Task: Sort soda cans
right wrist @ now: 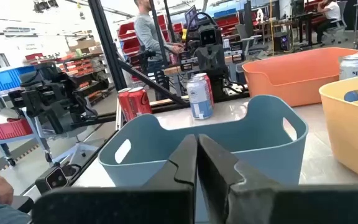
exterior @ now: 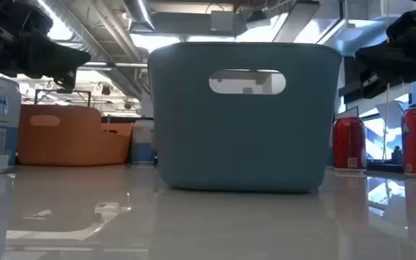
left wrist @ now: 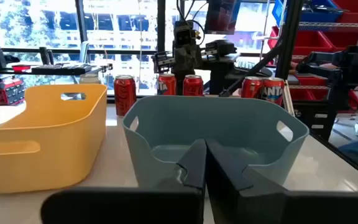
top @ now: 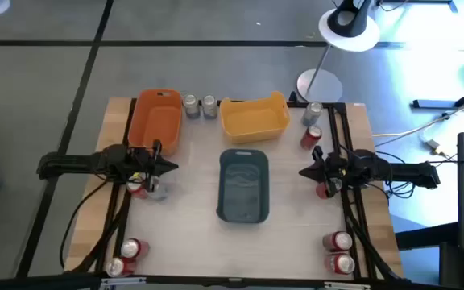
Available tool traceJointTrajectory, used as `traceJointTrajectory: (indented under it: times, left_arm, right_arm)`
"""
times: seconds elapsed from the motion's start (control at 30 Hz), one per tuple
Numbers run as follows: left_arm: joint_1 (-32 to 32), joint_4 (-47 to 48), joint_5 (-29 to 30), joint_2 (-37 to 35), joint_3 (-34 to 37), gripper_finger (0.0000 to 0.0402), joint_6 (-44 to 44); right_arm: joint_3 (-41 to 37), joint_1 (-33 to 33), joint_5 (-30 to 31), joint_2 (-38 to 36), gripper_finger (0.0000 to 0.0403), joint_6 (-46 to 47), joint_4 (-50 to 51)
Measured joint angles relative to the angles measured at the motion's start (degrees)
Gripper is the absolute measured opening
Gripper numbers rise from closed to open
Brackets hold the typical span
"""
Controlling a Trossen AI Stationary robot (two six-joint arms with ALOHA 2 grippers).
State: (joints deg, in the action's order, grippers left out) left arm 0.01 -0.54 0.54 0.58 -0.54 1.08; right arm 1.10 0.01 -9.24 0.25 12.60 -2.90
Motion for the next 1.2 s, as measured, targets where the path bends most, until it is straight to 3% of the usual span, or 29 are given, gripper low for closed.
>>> traceJointTrajectory:
  times: [1.2]
  left_arm:
    - [0.02, -0.02, 0.04, 0.0, 0.02, 0.0, -2.58]
  right_arm:
    - [-0.01, -0.01, 0.11, -0.02, 0.0014, 1.03, -0.03]
